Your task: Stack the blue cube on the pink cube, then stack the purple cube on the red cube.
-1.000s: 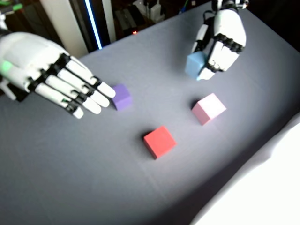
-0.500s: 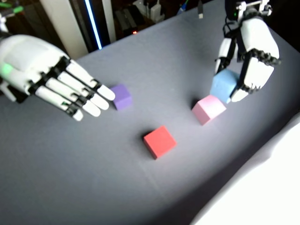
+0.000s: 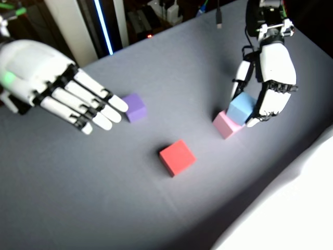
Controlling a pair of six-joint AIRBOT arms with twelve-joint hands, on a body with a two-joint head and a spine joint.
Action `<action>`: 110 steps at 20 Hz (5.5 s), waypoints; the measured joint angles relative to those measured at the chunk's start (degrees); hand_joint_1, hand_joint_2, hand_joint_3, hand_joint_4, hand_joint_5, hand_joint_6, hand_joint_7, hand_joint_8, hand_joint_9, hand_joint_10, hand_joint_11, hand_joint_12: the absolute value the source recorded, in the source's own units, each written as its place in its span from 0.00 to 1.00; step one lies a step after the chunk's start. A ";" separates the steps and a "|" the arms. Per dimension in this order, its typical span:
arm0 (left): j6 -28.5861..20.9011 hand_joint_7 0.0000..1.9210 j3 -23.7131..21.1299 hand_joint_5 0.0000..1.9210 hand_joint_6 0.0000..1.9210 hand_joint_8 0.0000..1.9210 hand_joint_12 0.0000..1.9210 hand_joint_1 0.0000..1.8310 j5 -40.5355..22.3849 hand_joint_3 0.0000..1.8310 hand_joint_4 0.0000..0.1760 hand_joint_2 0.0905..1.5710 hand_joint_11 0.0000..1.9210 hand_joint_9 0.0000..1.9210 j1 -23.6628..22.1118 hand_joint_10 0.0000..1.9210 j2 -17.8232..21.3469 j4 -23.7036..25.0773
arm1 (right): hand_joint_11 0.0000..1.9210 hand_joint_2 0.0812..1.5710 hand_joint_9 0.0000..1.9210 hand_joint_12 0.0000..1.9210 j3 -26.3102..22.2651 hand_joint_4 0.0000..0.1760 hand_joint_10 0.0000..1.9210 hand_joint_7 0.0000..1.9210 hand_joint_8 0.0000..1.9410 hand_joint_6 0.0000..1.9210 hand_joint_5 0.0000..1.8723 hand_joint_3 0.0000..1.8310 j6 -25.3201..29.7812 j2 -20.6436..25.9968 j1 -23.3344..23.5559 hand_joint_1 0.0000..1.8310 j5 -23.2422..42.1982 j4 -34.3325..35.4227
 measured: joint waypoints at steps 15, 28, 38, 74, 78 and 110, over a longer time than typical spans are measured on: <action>6.69 0.00 -11.87 0.00 0.00 0.00 0.00 0.23 -13.42 0.01 1.00 0.68 0.00 0.00 5.07 0.00 10.16 -3.98 | 0.00 0.76 0.00 0.69 0.11 0.00 0.16 0.02 0.00 0.00 0.00 0.00 2.93 0.00 0.00 0.36 -0.85 -2.89; 6.75 0.00 -23.39 0.00 0.00 0.00 0.00 0.29 -37.83 0.00 0.71 0.81 0.00 0.00 20.55 0.00 20.11 -9.46 | 0.00 0.66 0.00 0.50 8.44 0.00 0.07 0.02 0.00 0.00 0.00 0.00 5.53 -10.29 10.54 0.46 -23.12 -9.49; 6.64 0.00 -24.39 0.01 0.00 0.00 0.00 0.30 -39.45 0.00 0.36 0.83 0.00 0.00 22.77 0.00 21.35 -10.21 | 0.35 0.79 0.39 0.91 13.03 0.00 0.84 0.39 0.75 0.69 0.31 0.00 4.87 -14.91 16.90 0.73 -30.36 -8.79; 4.87 0.00 -24.74 0.03 0.00 0.00 0.00 0.37 -41.20 0.00 0.24 0.84 0.00 0.00 26.67 0.00 21.46 -11.63 | 0.00 0.85 0.00 0.80 33.14 0.00 0.39 0.09 0.00 0.03 0.05 0.00 -12.61 -24.98 41.11 0.36 -47.78 10.69; 4.72 0.00 -24.74 0.03 0.00 0.00 0.00 0.39 -41.40 0.00 0.25 0.83 0.00 0.00 26.91 0.00 21.46 -11.65 | 0.00 0.83 0.00 0.80 32.41 0.10 0.31 0.03 0.00 0.01 0.02 0.00 -12.61 -24.98 41.11 0.38 -47.71 10.73; 12.81 0.12 -33.92 0.26 0.88 0.03 0.00 0.41 -63.43 0.00 0.76 0.87 0.00 0.04 28.33 0.01 33.00 -9.53 | 0.00 0.86 0.00 0.00 -3.26 1.00 0.00 0.00 0.00 0.02 0.04 0.00 -5.97 6.75 6.60 0.08 19.50 -5.16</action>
